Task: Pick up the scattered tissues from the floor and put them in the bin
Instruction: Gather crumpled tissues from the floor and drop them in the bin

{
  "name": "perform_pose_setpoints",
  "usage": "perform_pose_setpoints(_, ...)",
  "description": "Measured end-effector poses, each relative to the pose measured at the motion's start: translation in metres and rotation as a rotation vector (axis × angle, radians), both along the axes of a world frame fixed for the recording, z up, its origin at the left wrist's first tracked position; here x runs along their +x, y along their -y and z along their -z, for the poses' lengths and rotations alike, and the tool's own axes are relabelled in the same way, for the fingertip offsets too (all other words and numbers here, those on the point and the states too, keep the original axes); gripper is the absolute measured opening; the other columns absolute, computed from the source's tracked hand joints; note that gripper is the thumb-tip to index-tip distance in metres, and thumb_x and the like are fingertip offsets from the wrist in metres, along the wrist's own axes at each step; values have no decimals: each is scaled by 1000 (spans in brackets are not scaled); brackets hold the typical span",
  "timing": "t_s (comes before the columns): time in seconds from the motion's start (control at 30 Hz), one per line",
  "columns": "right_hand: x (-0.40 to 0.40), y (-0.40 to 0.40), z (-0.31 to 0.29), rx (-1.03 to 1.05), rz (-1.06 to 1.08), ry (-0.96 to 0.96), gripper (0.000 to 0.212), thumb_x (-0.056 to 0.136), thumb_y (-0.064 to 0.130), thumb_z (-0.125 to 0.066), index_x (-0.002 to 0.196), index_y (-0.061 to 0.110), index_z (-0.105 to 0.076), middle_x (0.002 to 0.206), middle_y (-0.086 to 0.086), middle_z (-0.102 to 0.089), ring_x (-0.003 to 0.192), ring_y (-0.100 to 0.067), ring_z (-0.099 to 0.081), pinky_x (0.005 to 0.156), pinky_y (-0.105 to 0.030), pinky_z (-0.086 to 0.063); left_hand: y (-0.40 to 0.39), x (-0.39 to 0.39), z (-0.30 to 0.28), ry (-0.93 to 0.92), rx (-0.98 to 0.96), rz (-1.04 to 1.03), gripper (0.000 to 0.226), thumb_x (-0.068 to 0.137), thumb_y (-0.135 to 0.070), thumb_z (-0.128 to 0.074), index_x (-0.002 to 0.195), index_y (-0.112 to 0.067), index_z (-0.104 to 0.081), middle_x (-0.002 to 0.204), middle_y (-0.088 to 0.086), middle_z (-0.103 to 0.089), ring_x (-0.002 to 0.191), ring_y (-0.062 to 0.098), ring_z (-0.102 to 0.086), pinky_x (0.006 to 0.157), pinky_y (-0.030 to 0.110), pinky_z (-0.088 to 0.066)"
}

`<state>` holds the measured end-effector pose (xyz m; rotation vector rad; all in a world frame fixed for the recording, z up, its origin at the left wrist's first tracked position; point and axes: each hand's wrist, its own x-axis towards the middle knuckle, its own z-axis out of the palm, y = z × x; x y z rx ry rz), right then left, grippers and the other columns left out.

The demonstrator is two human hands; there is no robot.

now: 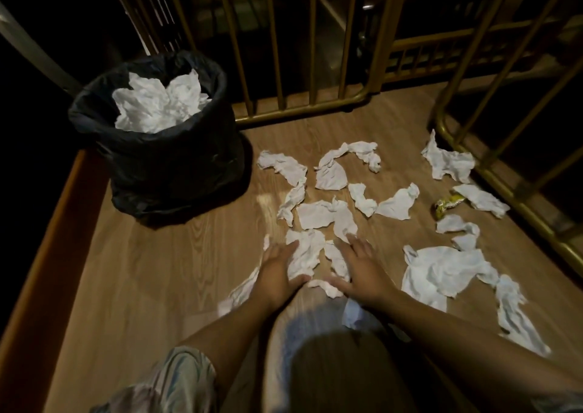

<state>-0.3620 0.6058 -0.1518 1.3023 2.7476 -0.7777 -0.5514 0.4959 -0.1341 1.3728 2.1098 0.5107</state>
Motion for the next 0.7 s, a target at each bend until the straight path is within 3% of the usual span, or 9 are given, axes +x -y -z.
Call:
perform_pose_setpoints(0.07, 3, 4, 1, 54, 41, -115, 75, 85, 58, -58, 148, 26, -31, 151, -4, -34, 139, -24, -29, 111, -33, -26, 12, 11, 8, 23, 112, -82, 52, 89, -42, -62, 138, -29, -50, 140, 8, -49, 131, 24, -41, 108, 28, -31)
perform_pose_setpoints(0.17, 5, 9, 0, 76, 16, -184, 66, 88, 32, -65, 146, 19, -36, 136, -5, -50, 125, -24, -46, 101, -23, -29, 26, 28, 14, 31, 279, -195, 30, 91, -21, -61, 121, -22, -65, 114, 5, -55, 111, 21, -51, 91, 16, -30)
perform_pose_setpoints(0.27, 4, 8, 0, 10, 89, -220, 60, 84, 18, -69, 140, 12, -47, 133, -8, -55, 122, -25, -49, 100, -26, -33, 27, 42, 12, 117, 370, -339, 30, 84, -21, -52, 108, -17, -69, 105, 4, -52, 101, 18, -52, 90, 22, -37)
perform_pose_setpoints(0.33, 2, 4, -6, -5, 163, -264, 42, 82, 14, -69, 123, 8, -63, 116, -12, -62, 109, -28, -56, 87, -23, -36, 22, 48, 0, 228, 401, -458, 30, 83, -22, -47, 98, -15, -72, 105, 5, -54, 98, 16, -53, 92, 29, -43)
perform_pose_setpoints(0.43, -5, 0, -32, -44, 290, -356, 17, 83, 21, -73, 90, 6, -73, 87, -10, -60, 79, -22, -58, 65, -22, -34, 12, 46, -16, 389, 480, -557, 34, 81, -31, -43, 80, -10, -70, 105, 7, -58, 98, 18, -56, 89, 30, -46)
perform_pose_setpoints(0.53, -16, -2, -55, -168, 492, -525, 39, 84, 45, -68, 64, 12, -67, 70, -6, -60, 59, -9, -50, 54, -11, -35, -1, 36, -34, 597, 520, -692, 37, 82, -38, -49, 81, -6, -69, 100, 12, -65, 96, 26, -62, 87, 32, -49)
perform_pose_setpoints(0.63, -27, 0, -75, -375, 660, -679, 67, 82, 71, -41, 66, 8, -56, 63, -6, -53, 56, -15, -48, 54, -21, -38, -5, 25, -50, 735, 506, -880, 39, 92, -42, -59, 68, -10, -58, 66, 3, -59, 61, 12, -56, 57, 21, -48)
perform_pose_setpoints(0.7, -35, 2, -76, -523, 760, -765, 67, 93, 64, -36, 88, 4, -66, 84, -11, -67, 78, -22, -63, 75, -27, -48, 1, 19, -53, 679, 527, -898, 38, 88, -41, -66, 72, -8, -58, 64, 5, -58, 56, 9, -54, 49, 18, -45)
